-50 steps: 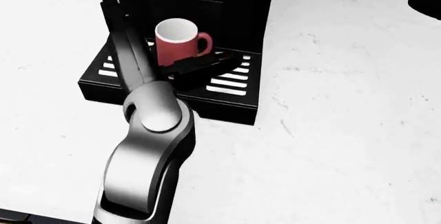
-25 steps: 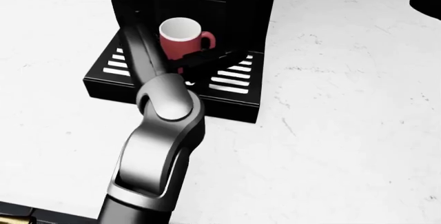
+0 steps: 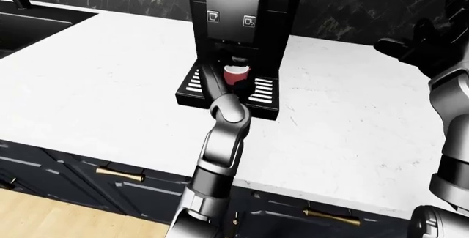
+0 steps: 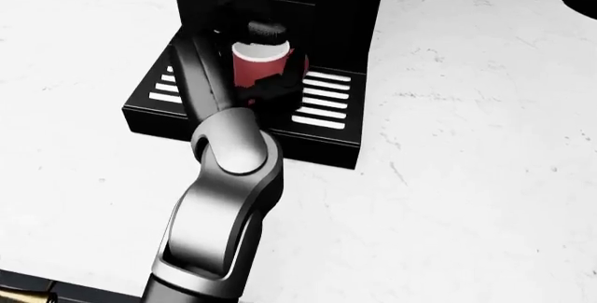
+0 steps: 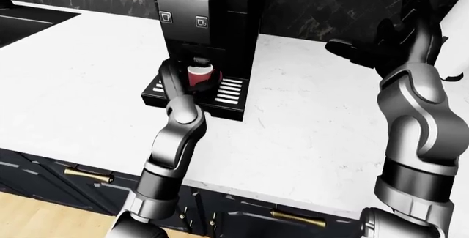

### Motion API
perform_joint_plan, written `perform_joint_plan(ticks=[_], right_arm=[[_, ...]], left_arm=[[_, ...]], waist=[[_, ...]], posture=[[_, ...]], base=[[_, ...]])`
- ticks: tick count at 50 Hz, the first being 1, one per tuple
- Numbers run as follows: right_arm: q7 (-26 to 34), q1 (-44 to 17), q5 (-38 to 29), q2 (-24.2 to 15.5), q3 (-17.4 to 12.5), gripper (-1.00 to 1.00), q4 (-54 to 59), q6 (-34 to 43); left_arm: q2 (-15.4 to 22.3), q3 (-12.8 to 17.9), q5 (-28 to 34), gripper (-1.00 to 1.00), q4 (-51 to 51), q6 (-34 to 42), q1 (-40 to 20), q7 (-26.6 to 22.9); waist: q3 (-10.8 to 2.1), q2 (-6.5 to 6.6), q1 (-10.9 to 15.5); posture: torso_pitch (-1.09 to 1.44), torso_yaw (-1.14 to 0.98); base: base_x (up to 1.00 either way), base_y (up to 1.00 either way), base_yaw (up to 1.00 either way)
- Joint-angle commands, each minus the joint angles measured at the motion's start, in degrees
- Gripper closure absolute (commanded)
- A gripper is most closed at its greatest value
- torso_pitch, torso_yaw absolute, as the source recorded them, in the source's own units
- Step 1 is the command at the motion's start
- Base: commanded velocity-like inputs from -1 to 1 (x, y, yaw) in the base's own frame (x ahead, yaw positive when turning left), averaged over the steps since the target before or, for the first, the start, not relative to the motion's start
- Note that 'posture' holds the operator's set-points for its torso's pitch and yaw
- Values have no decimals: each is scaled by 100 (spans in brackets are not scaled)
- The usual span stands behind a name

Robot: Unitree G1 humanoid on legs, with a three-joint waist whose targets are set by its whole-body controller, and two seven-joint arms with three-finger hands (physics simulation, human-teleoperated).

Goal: Pick the mug from under the coffee machine dispenser and place it on the counter.

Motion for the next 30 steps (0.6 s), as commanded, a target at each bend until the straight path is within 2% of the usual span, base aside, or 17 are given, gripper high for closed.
perform_joint_plan(ticks=[1,10,19,30], right_arm=[[3,-172,5,-125,-88,-100,-163,-166],[-3,-198,15,-148,-72,-100,-121,-180],[-15,-198,25,-157,-70,-100,-153,-155],[-1,-184,13,-148,-73,-100,-186,-136]], left_arm=[[-55,-64,-42,100,-87,8,-118,-65],[-83,-127,45,100,-247,119,-100,-194],[-158,-339,250,100,-1317,821,44,-672],[-211,-421,463,100,-2420,1514,283,-1258]], waist=[[-125,-41,-6],[-126,-44,-4],[-102,-55,2],[-63,-70,7]], posture=[[0,0],[0,0],[0,0],[0,0]], base=[[0,0,0],[0,0,0],[0,0,0],[0,0,0]])
